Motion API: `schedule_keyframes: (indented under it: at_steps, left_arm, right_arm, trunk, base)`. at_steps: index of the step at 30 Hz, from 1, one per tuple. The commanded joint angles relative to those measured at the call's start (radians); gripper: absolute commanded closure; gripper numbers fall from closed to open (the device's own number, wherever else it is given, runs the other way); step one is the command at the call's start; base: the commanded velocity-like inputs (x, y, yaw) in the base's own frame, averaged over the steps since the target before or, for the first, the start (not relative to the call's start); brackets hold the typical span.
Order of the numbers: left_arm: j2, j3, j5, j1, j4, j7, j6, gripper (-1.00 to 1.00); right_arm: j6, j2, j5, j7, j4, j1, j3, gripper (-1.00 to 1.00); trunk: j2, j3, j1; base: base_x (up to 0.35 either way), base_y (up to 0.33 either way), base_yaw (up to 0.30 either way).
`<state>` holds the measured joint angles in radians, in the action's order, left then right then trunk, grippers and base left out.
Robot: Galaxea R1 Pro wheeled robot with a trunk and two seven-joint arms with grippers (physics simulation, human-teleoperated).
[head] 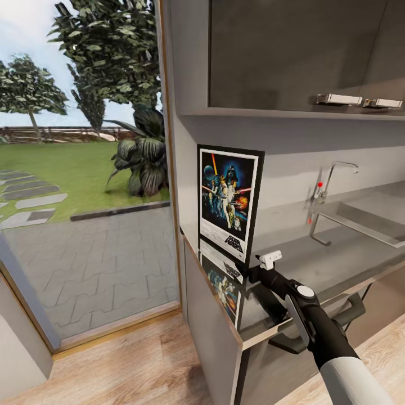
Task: Pick up the poster from the kitchen countertop and hang it on one of the wall nails in the kitchen.
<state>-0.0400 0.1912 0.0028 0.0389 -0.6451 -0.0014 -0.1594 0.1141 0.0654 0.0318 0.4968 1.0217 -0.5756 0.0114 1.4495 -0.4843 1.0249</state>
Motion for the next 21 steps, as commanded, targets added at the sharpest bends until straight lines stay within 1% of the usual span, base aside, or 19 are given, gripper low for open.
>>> schedule_keyframes:
  at_steps: [1,13,14,18,21]
  left_arm:
    - [0.0,0.001,0.0,0.0,-0.001,0.0,-0.002,-1.0]
    - [0.0,0.001,0.0,0.0,-0.002,0.0,-0.002,-1.0]
    - [0.0,0.001,0.0,0.0,-0.001,0.0,-0.002,-1.0]
    - [0.0,0.001,0.0,0.0,-0.001,0.0,-0.002,-1.0]
    - [0.0,0.001,0.0,0.0,-0.001,0.0,-0.002,-1.0]
  right_arm:
    - [0.007,0.001,0.003,0.002,0.002,-0.001,0.001,-1.0]
    - [0.007,0.001,0.003,0.002,0.003,-0.001,0.001,-1.0]
    - [0.007,0.001,0.003,0.002,0.003,-0.001,0.001,1.0]
    - [0.007,0.001,0.003,0.008,0.003,-0.001,0.001,1.0]
    - [0.007,0.001,0.003,0.026,0.004,-0.001,0.001,1.0]
  trunk:
    - [0.0,-0.001,0.0]
    - [0.0,-0.001,0.0]
    - [0.0,-0.001,0.0]
    - [0.0,-0.001,0.0]
    - [0.0,-0.001,0.0]
  base:
    - [0.031,0.0,0.0]
    - [0.007,0.0,0.0]
    - [0.0,0.0,0.0]
    - [0.0,0.0,0.0]
    - [0.0,0.0,0.0]
